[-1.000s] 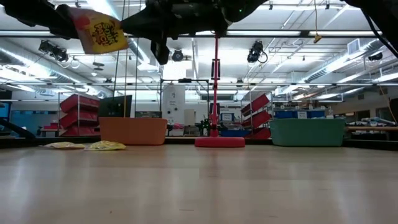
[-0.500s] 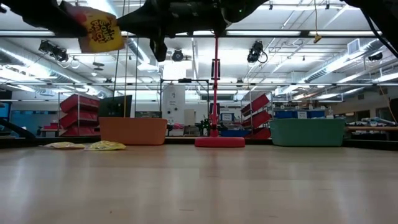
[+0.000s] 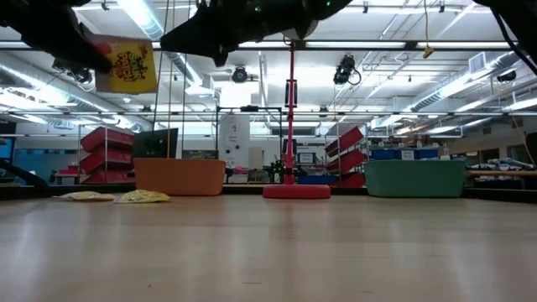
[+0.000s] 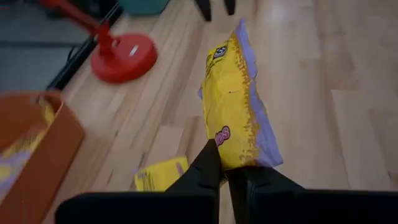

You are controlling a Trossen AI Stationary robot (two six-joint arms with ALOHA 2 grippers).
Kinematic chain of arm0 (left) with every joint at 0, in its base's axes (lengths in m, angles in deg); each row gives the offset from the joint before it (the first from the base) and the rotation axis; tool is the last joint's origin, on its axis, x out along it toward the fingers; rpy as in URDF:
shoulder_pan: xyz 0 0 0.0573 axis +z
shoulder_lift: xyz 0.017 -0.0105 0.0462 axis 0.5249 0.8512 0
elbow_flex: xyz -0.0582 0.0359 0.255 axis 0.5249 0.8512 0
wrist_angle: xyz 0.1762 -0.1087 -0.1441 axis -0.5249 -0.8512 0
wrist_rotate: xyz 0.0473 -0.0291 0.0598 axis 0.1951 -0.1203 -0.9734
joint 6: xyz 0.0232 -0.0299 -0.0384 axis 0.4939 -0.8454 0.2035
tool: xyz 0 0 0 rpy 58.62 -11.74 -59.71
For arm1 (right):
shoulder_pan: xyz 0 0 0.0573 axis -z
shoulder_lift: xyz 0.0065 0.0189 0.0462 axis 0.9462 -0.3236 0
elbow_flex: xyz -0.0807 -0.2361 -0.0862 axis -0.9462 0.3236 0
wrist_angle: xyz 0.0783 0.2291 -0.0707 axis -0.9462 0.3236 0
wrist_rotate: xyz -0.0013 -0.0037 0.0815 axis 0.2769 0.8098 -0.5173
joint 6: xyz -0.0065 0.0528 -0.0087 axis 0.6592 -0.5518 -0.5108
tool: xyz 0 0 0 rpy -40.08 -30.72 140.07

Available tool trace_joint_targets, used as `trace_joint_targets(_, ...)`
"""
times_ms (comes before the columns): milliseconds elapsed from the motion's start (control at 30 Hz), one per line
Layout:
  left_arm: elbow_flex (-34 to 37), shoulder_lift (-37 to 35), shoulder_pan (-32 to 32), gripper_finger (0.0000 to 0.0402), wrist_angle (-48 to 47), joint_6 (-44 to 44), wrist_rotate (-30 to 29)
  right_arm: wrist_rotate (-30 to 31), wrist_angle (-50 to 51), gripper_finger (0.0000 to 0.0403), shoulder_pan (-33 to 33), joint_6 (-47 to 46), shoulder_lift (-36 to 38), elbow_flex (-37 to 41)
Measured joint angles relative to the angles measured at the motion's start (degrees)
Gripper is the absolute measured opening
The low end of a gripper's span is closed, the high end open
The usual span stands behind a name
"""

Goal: Sort candy
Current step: Put the yellow candy into the orange bin

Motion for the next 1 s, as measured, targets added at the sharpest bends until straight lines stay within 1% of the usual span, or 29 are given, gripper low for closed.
trace_joint_targets(100, 0.00, 0.06, 0.00, 0.0011, -2.30, -5.36, -0.41, 9.06, 2.08, 0.0039, -2.23, 11.44, 0.69, 0.00)
trace_joint_targets(167, 0.00, 0.14, 0.01, 0.0011, -2.10, -6.37, -0.44, 15.17, 2.31, 0.0039, -3.89, 18.64, 0.78, 0.00)
trace_joint_targets(267, 0.00, 0.77, 0.00, 0.0011, -2.05, -6.49, -0.46, 23.66, 2.25, 0.0042, -6.30, 26.50, 0.78, 0.00)
trace_joint_targets(333, 0.00, 1.47, 0.00, 0.0011, -2.04, -6.89, -0.48, 27.80, 1.03, 0.0050, -7.48, 28.30, 0.78, 0.00)
trace_joint_targets(433, 0.00, 3.11, 0.02, 0.0011, -0.78, -6.95, -0.78, 28.67, -0.88, 0.0071, -8.24, 27.58, 0.84, 0.00)
trace_joint_targets(600, 0.00, 6.32, 0.02, 0.0010, 4.52, -1.88, -1.99, 28.86, -1.19, 0.0118, -8.39, 24.37, 0.54, -0.02)
trace_joint_targets(667, 0.00, 7.19, 0.02, 0.0010, 5.14, -1.30, -3.16, 28.51, -1.00, 0.0137, -8.39, 23.46, 0.49, -0.02)
trace_joint_targets(833, 0.00, 7.50, 0.02, 0.0010, 3.58, -3.31, -5.86, 28.53, -0.72, 0.0173, -8.81, 23.51, 0.49, -0.02)
trace_joint_targets(1000, 0.00, 7.48, 0.02, 0.0010, 2.21, -5.68, -8.05, 30.53, -0.44, 0.0191, -9.29, 23.71, 0.74, -0.02)
